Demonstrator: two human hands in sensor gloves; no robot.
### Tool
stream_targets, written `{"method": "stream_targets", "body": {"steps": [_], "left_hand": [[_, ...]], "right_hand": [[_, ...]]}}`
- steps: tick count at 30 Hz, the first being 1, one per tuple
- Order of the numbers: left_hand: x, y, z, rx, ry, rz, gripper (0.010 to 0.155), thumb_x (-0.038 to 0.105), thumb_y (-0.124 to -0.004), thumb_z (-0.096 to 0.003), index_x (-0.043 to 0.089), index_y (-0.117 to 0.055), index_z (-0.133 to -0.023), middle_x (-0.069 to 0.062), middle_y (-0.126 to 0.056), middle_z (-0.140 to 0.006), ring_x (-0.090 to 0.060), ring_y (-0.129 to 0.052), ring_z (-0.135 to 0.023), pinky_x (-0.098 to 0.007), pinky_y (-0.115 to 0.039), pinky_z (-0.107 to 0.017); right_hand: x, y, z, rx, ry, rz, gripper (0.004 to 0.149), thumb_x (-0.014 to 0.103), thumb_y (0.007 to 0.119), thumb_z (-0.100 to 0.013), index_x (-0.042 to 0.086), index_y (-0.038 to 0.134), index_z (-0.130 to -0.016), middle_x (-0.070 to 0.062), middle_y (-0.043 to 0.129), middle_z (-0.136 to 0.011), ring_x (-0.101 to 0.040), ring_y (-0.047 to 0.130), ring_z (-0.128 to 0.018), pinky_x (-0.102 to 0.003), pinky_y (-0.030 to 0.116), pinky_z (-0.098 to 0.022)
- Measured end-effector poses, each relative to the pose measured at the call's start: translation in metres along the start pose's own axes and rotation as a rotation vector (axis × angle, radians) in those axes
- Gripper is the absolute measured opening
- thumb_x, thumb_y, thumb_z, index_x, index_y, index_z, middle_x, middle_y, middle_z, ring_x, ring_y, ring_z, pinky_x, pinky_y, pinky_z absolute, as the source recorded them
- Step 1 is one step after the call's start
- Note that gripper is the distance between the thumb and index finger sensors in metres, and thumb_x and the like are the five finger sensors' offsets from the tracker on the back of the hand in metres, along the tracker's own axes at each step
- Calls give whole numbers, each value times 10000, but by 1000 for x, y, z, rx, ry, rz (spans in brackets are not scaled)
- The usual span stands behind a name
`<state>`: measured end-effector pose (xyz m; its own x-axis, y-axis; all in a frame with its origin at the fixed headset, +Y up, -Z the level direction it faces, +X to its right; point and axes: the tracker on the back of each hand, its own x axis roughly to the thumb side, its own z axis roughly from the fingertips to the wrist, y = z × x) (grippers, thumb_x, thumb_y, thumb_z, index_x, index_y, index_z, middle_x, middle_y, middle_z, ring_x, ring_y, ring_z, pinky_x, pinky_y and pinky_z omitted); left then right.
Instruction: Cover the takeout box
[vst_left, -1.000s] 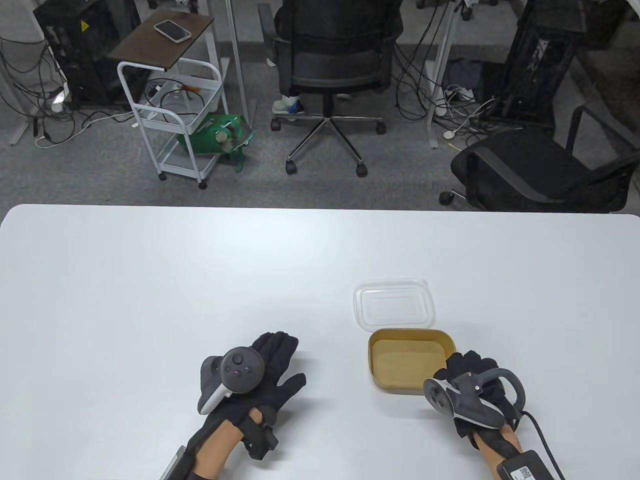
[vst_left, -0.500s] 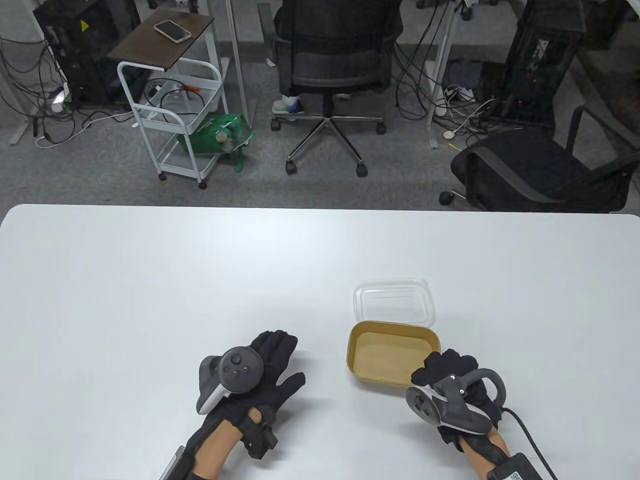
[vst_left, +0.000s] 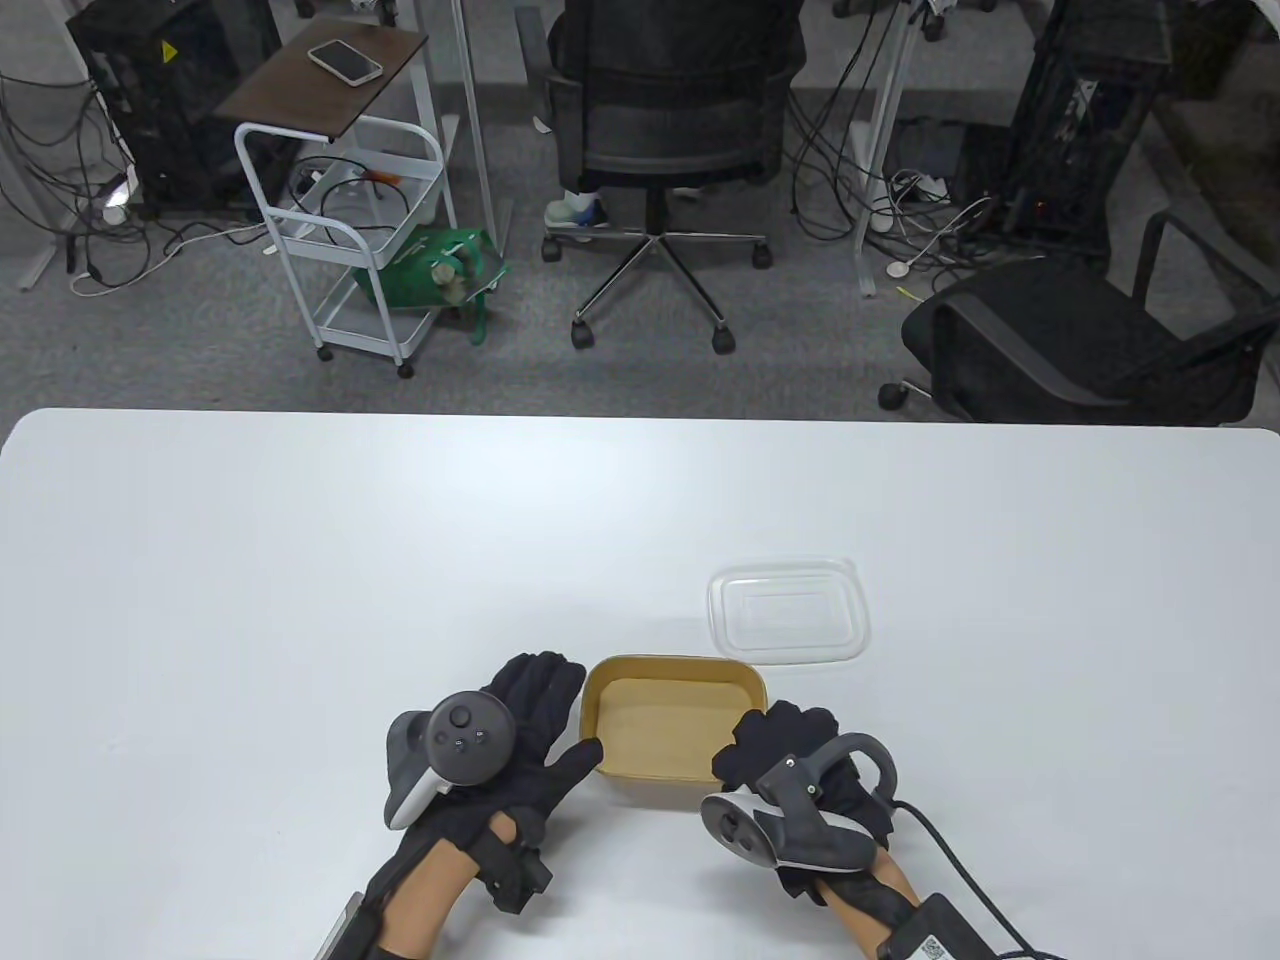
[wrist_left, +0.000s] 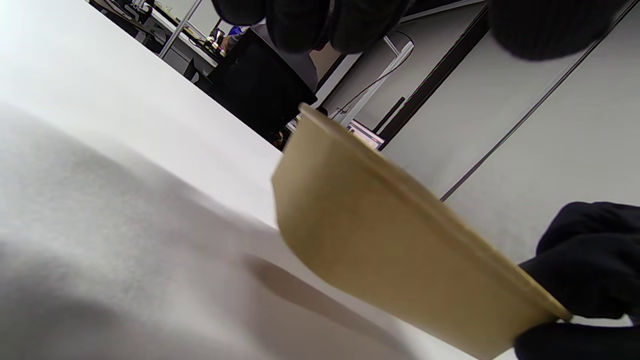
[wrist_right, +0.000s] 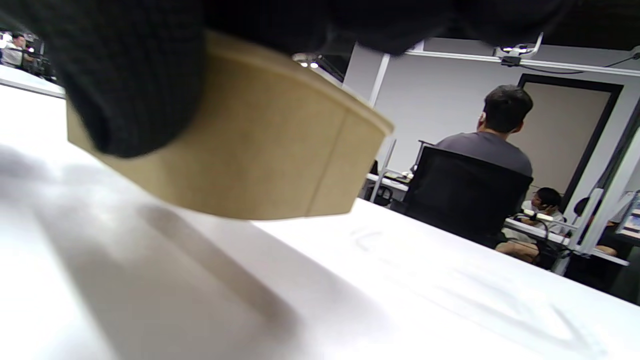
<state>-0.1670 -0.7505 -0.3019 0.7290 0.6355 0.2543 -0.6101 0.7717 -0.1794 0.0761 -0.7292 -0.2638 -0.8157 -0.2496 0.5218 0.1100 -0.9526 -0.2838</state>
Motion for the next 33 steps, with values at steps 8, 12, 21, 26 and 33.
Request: {"method": "stream_targets", "body": {"steps": [8,12,21,26,33], "left_hand": [[0,-1,0,-8,3,-6,828,668,-628,-360,272,-436,-1061,-61,-365,-1182,-385,-304,-1147,-720,-329,-753],[0,-2,0,-15,5,-12,826,668,-628,-360,275,-436,-1060,-61,-365,-1182,-384,-305,-1147,-718,-329,-754],[1,-5,0,-26,12,-28,827,668,-629,-361,272,-437,-1061,-63,-375,-1181,-388,-310,-1145,-722,-316,-753],[1,-6,-1,-34,12,-30,826,668,-629,-360,273,-438,-1060,-62,-374,-1181,-387,-311,-1145,-722,-319,-752],[4,-7,-1,-37,-8,-18,826,667,-629,-360,274,-434,-1060,-60,-372,-1181,-382,-308,-1146,-720,-321,-755]], "right_hand": [[21,15,-9,15,-30,-16,371,423,930,-308,290,918,-654,71,816,-479,-263,805,-422,-537,674,-434],[22,21,-9,26,-23,-44,373,421,931,-309,287,918,-657,70,816,-478,-263,804,-422,-539,671,-435],[26,34,-7,58,-36,-29,372,419,932,-307,290,919,-656,72,817,-480,-261,806,-424,-538,674,-436],[23,34,-7,57,-29,-20,383,419,935,-306,295,916,-668,72,819,-489,-262,808,-432,-538,675,-437],[4,8,-3,-26,24,-216,538,526,865,-324,301,845,-812,60,811,-608,-278,786,-513,-544,651,-480]]}}
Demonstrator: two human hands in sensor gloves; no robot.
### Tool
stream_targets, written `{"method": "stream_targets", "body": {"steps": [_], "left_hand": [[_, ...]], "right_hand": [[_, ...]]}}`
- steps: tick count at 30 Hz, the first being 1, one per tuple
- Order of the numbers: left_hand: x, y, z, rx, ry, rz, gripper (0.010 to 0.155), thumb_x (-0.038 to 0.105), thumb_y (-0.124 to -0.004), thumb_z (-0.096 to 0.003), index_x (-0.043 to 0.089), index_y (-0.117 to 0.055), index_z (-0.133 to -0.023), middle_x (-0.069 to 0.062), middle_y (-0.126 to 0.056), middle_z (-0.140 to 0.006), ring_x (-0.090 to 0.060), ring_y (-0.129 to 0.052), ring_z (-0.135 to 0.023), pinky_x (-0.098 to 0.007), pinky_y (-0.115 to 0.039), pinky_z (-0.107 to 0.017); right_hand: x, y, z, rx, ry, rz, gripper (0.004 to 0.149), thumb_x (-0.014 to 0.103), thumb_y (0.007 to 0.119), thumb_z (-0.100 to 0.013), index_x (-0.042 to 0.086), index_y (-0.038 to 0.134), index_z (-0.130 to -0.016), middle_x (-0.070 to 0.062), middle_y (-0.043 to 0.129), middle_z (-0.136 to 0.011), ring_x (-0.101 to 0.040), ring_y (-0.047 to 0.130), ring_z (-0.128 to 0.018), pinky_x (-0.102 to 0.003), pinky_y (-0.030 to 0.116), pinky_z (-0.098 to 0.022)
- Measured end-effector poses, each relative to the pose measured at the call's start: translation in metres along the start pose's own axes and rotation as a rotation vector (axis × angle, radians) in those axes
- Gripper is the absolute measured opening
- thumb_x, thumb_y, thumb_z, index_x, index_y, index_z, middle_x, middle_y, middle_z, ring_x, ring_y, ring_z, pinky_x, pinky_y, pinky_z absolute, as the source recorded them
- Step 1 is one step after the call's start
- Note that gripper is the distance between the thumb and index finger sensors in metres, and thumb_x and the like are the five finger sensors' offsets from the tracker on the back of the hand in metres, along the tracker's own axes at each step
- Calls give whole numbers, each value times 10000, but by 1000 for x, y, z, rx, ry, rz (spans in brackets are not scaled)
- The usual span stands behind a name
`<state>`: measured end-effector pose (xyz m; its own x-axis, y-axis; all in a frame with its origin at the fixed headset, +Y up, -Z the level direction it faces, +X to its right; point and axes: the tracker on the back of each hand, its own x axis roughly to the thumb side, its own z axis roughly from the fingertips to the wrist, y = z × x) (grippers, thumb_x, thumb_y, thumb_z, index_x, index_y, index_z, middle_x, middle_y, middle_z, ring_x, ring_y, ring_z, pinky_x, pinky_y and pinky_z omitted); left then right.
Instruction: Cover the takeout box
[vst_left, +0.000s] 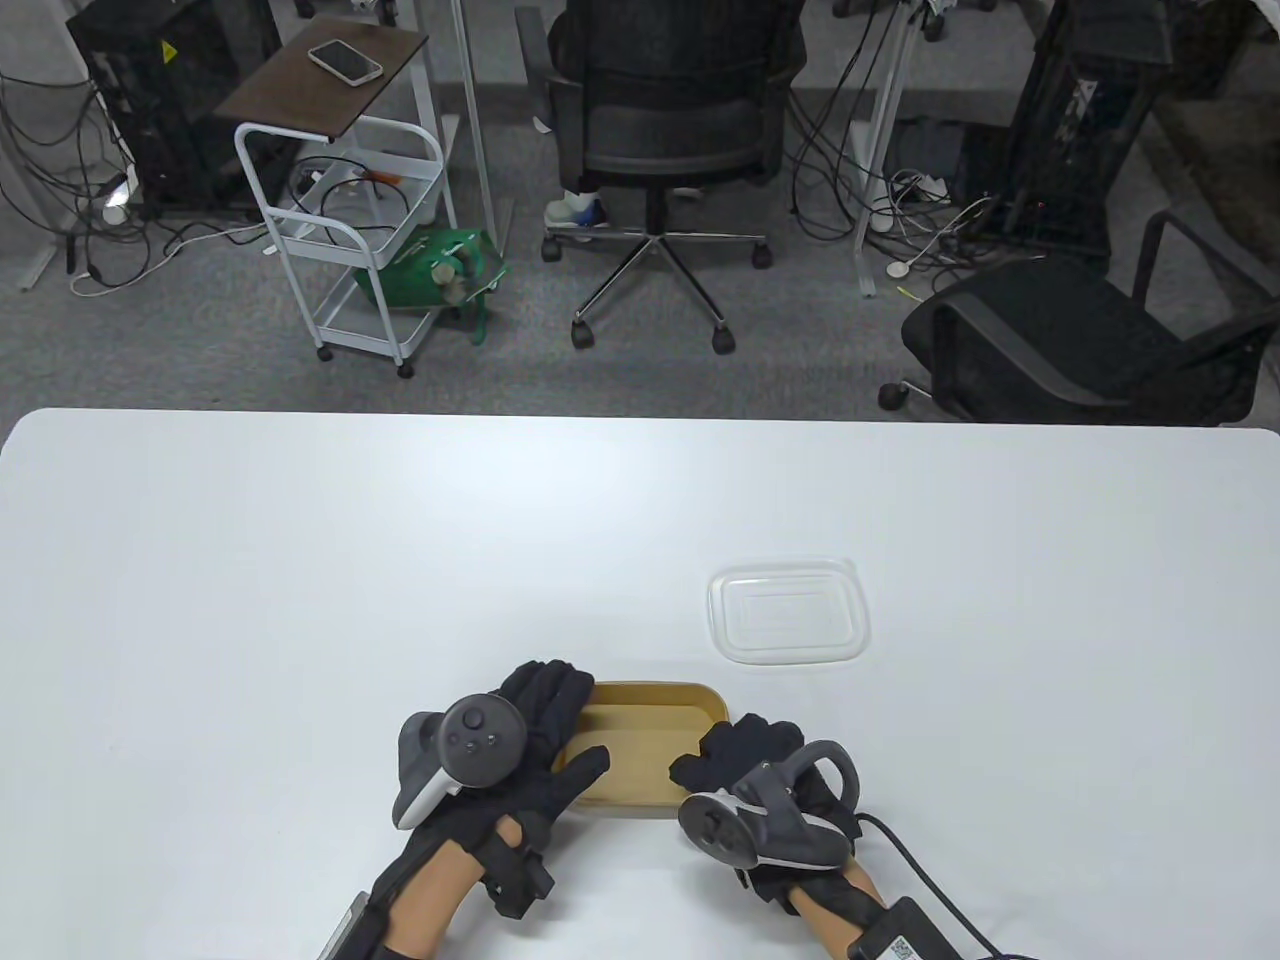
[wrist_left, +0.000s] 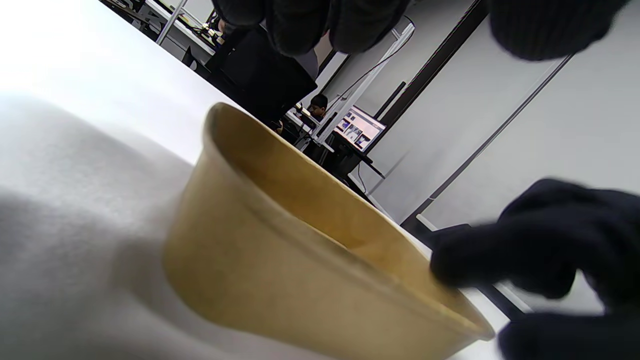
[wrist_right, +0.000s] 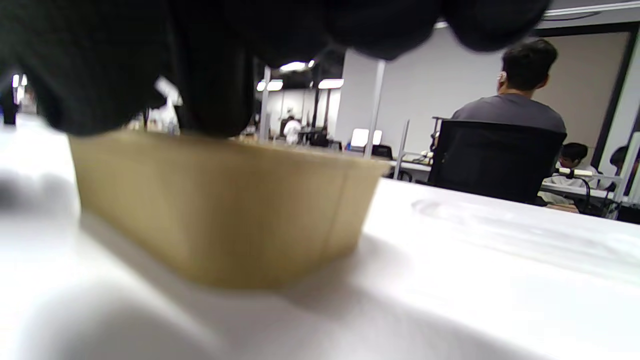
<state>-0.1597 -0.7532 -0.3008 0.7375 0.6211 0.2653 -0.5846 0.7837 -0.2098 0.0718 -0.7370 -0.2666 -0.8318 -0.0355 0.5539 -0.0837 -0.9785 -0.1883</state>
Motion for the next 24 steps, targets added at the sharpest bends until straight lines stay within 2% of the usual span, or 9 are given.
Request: {"method": "stream_targets", "body": {"steps": [4,7,10,15,20,24], "left_hand": [[6,-1,2,9,-45,12,823,667,-628,-359,281,-432,-1059,-57,-372,-1181,-377,-308,-1148,-719,-321,-756],[10,-2,3,9,-76,18,823,667,-628,-358,285,-427,-1059,-55,-371,-1182,-367,-297,-1153,-714,-319,-759],[11,-4,3,7,-86,17,824,667,-626,-359,290,-413,-1060,-52,-360,-1185,-358,-277,-1159,-713,-308,-761],[10,-10,2,-22,-84,4,828,669,-623,-359,303,-382,-1062,-25,-324,-1191,-346,-246,-1163,-714,-296,-761],[9,-14,1,-43,-75,-7,831,669,-621,-360,303,-372,-1063,-27,-315,-1191,-347,-215,-1168,-714,-293,-761],[9,-14,0,-41,-72,-6,830,669,-622,-360,304,-372,-1063,-29,-318,-1191,-351,-221,-1166,-717,-292,-760]], "right_hand": [[-9,-20,0,-107,73,-136,634,564,736,-389,264,700,-947,29,763,-795,-312,748,-634,-558,621,-536],[-13,-22,1,-135,105,-194,714,583,685,-407,223,577,-1015,-26,663,-996,-375,691,-802,-597,591,-592],[-17,-16,1,-117,132,-262,768,599,645,-414,197,482,-1048,-64,543,-1101,-442,591,-931,-636,555,-626],[-24,-2,-3,-65,158,-316,799,618,593,-421,190,394,-1066,-93,381,-1159,-472,423,-1025,-681,459,-668],[-25,12,-5,-4,169,-326,798,622,582,-423,188,396,-1066,-92,377,-1161,-462,411,-1034,-679,447,-672],[-23,12,-5,6,159,-323,795,625,580,-423,191,404,-1066,-88,386,-1161,-463,416,-1035,-681,455,-671]]}}
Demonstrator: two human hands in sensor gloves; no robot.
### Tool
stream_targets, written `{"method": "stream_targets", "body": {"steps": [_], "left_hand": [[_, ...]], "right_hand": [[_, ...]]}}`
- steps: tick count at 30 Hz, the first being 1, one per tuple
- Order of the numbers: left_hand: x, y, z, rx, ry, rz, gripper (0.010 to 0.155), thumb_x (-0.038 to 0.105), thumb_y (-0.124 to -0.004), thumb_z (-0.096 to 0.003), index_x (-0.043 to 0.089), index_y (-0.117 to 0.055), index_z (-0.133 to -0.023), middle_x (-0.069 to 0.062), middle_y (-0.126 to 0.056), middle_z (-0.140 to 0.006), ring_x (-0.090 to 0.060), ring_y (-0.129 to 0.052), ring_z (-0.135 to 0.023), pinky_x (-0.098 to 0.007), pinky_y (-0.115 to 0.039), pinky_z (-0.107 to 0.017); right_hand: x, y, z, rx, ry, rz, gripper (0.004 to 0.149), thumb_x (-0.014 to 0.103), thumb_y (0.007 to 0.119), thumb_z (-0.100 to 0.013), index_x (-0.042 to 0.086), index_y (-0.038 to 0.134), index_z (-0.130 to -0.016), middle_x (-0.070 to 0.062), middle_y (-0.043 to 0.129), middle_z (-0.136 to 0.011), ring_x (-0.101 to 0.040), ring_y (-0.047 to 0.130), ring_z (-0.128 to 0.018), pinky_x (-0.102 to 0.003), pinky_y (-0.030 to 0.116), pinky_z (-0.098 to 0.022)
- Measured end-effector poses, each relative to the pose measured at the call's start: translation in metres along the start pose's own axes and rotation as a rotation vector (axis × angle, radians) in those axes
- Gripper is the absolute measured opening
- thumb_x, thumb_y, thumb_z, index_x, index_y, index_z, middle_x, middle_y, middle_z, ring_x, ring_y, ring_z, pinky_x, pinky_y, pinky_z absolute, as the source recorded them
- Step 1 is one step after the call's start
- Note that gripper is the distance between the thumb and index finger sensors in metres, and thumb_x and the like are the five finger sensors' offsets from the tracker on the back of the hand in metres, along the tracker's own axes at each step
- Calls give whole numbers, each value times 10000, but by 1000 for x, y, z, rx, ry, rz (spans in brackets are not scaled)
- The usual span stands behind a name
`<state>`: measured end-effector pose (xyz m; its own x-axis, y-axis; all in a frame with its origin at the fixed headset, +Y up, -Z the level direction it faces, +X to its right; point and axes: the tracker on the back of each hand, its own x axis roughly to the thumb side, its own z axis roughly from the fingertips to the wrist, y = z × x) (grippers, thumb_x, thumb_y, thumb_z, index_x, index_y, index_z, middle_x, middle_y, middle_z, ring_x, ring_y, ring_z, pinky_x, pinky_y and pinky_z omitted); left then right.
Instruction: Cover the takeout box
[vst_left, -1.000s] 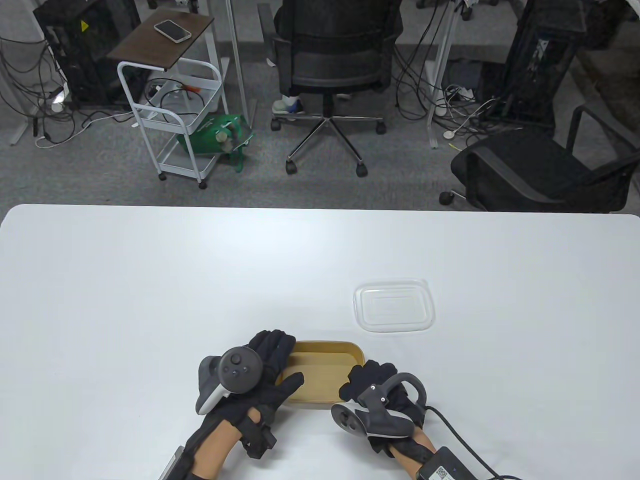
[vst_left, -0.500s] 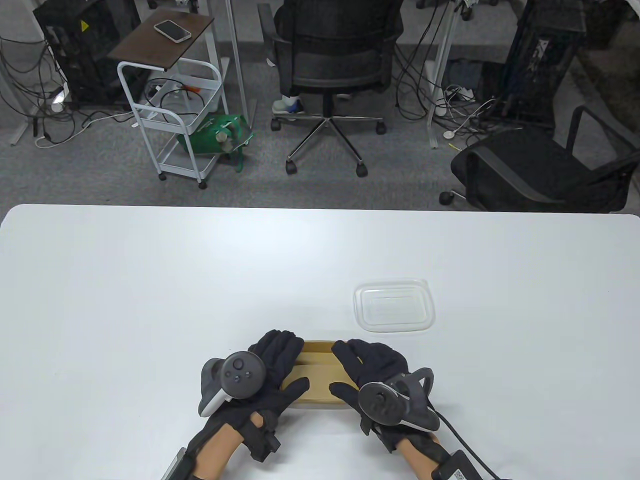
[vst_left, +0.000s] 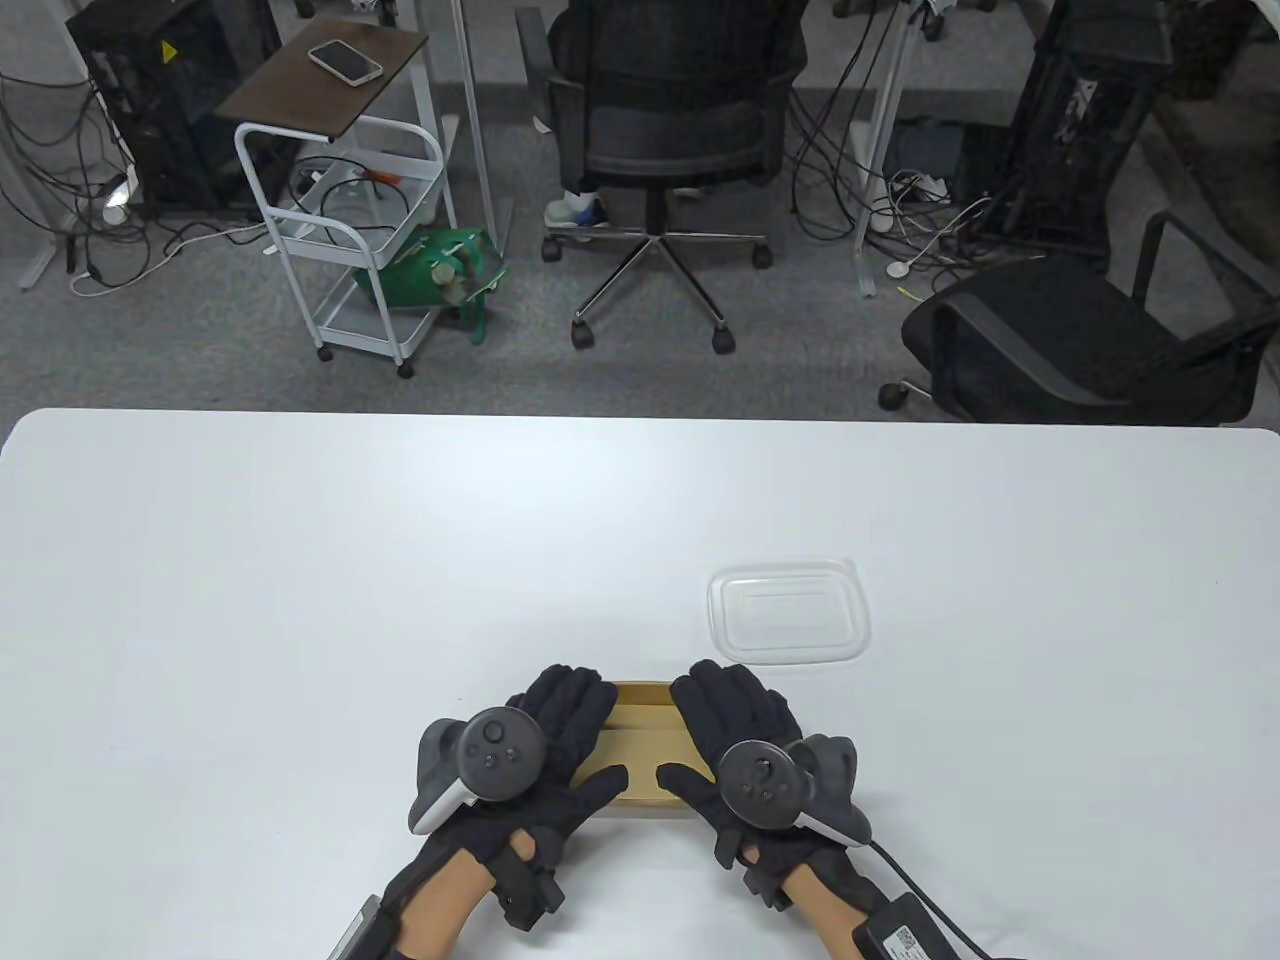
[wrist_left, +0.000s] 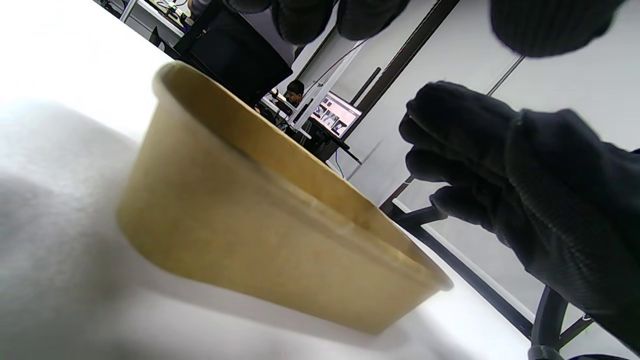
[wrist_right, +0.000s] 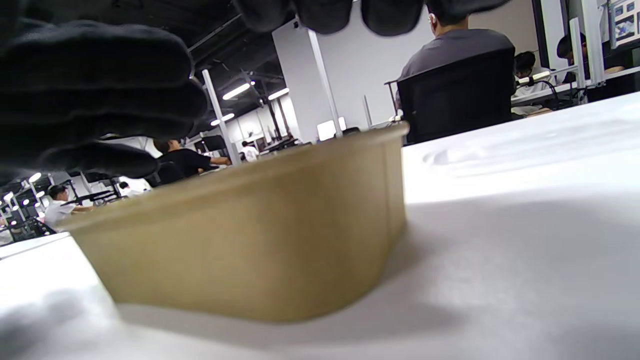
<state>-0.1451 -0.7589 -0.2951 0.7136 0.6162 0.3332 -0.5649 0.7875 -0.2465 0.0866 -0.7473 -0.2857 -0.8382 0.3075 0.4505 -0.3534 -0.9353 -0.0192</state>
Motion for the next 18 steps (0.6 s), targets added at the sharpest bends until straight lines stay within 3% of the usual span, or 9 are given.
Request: {"method": "stream_targets", "body": {"steps": [9,18], "left_hand": [[-1,1,-1,5,0,1,830,666,-624,-361,297,-381,-1063,-30,-326,-1190,-354,-228,-1164,-717,-296,-761],[-2,6,1,33,-4,0,828,663,-626,-361,289,-393,-1062,-51,-339,-1187,-361,-238,-1161,-717,-305,-758]], "right_hand": [[5,-7,3,-38,-43,24,777,615,596,-421,187,455,-1055,-86,451,-1147,-475,491,-1011,-674,494,-660],[-9,-44,-1,-160,-65,67,708,577,652,-414,186,603,-1002,-85,626,-1087,-454,671,-937,-637,599,-618]]}}
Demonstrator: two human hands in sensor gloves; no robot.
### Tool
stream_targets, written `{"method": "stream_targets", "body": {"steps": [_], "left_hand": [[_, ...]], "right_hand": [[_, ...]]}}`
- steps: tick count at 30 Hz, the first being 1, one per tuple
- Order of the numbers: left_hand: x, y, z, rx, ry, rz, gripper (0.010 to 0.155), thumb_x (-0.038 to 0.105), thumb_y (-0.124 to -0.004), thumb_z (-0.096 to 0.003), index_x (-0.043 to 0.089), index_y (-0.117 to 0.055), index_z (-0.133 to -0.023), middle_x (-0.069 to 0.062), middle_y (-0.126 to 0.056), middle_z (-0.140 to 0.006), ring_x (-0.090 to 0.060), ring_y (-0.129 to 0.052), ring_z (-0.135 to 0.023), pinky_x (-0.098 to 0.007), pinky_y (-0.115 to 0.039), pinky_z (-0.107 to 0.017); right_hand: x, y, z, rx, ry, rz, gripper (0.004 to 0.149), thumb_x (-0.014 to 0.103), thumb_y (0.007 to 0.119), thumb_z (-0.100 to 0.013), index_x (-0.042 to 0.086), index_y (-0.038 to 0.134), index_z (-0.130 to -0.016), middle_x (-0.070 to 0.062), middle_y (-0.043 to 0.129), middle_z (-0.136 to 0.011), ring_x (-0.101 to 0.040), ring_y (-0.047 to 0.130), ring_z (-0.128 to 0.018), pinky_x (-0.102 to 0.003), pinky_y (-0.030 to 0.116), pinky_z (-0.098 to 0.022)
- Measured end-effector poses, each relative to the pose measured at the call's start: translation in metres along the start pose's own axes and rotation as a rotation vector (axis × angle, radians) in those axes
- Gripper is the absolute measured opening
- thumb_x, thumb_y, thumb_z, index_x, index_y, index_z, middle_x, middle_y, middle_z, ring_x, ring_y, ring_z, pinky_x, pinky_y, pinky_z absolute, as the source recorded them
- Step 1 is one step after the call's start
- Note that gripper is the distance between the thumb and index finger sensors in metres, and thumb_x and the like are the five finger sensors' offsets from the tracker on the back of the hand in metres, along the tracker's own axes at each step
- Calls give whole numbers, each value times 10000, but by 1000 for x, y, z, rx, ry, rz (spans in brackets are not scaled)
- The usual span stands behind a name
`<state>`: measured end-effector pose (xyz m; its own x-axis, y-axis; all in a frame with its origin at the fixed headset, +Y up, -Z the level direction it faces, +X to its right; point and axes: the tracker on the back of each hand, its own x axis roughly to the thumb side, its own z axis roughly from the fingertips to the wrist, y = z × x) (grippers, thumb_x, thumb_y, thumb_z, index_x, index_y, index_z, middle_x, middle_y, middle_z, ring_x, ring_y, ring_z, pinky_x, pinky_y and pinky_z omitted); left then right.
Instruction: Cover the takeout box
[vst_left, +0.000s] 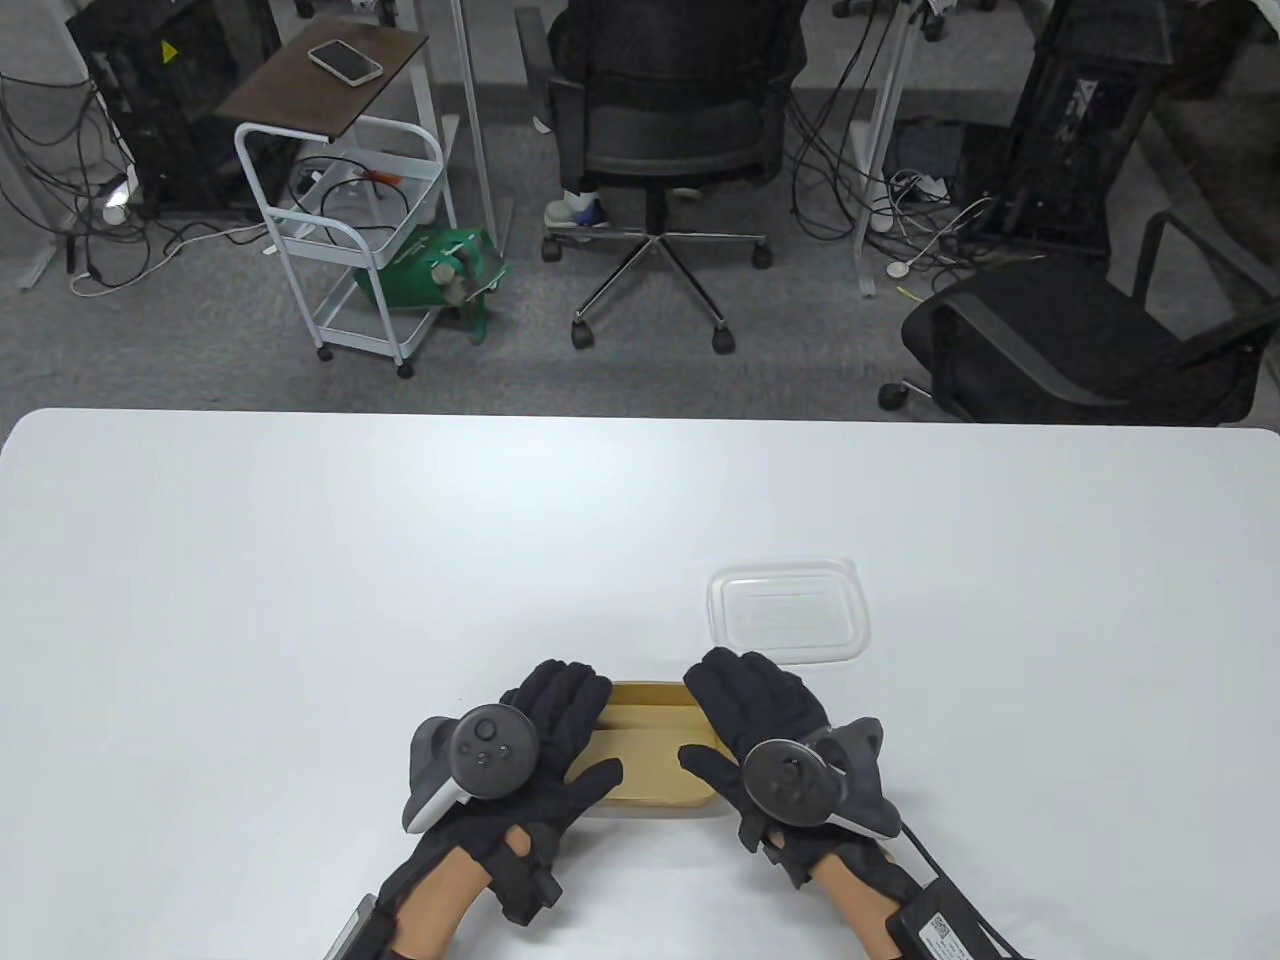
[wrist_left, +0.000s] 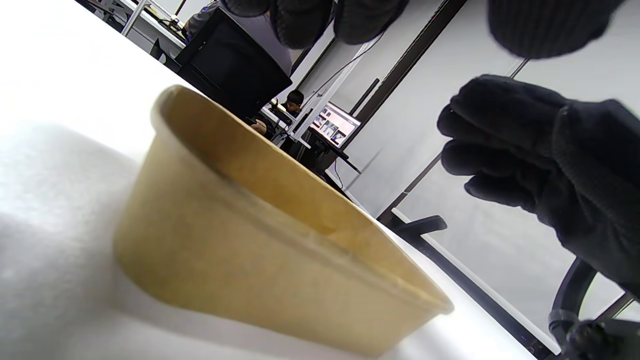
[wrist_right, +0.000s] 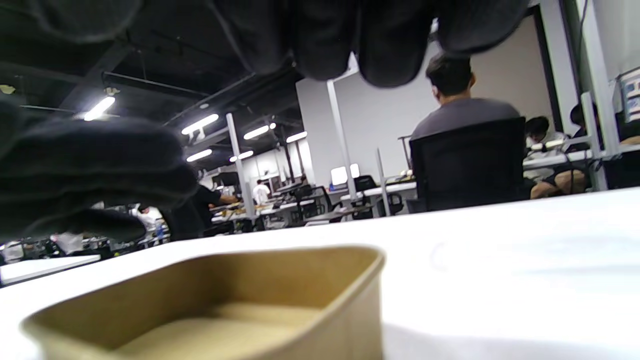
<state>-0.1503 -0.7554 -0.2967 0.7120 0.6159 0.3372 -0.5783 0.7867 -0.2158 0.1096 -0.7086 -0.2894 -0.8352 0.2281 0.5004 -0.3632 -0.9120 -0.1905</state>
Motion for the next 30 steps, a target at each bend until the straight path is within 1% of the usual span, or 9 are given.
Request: {"method": "stream_targets", "body": {"steps": [1,7,8,12,18,24,27,30], "left_hand": [[0,1,0,7,-2,-8,829,665,-625,-361,288,-393,-1062,-49,-341,-1186,-359,-266,-1156,-716,-308,-757],[-1,5,2,25,-2,-23,829,664,-625,-362,282,-400,-1062,-53,-349,-1185,-364,-269,-1154,-717,-313,-755],[-2,5,2,27,-3,-27,827,665,-625,-362,285,-401,-1061,-52,-349,-1185,-363,-271,-1154,-716,-314,-755],[-2,7,2,30,2,-39,827,665,-624,-363,282,-402,-1062,-52,-350,-1184,-365,-271,-1154,-716,-317,-754],[-3,8,3,29,1,-51,827,665,-624,-365,280,-403,-1062,-55,-353,-1183,-365,-273,-1152,-716,-317,-753],[-4,9,4,29,8,-56,826,663,-624,-367,278,-401,-1063,-56,-350,-1183,-365,-271,-1151,-715,-316,-754],[-4,9,4,31,10,-55,826,664,-624,-367,279,-402,-1063,-57,-349,-1184,-368,-271,-1151,-716,-316,-753],[-4,9,4,33,7,-62,828,664,-623,-367,276,-400,-1064,-55,-349,-1183,-368,-270,-1151,-716,-318,-752]], "right_hand": [[-4,-4,-2,-11,4,12,697,574,660,-413,191,621,-994,-78,649,-1079,-446,692,-928,-630,613,-613],[-34,-23,-19,-50,24,140,621,551,732,-405,220,735,-931,-46,802,-989,-379,843,-820,-578,700,-564],[-42,-26,-24,-54,34,177,597,546,749,-403,236,761,-912,-21,854,-938,-350,876,-784,-561,717,-553],[-67,-26,-34,-38,69,271,572,537,788,-392,237,800,-878,30,935,-782,-282,926,-661,-524,739,-517],[-100,-12,-42,14,109,367,551,533,834,-367,258,835,-845,67,957,-639,-240,932,-554,-507,744,-484],[-118,10,-51,111,103,466,533,513,893,-330,294,861,-815,84,932,-564,-231,907,-500,-514,729,-479],[-121,23,-54,163,90,494,494,504,918,-309,313,900,-764,90,920,-514,-229,894,-464,-520,721,-476],[-123,36,-55,209,65,569,442,494,942,-283,328,939,-692,99,908,-460,-225,880,-417,-523,719,-466]]}}
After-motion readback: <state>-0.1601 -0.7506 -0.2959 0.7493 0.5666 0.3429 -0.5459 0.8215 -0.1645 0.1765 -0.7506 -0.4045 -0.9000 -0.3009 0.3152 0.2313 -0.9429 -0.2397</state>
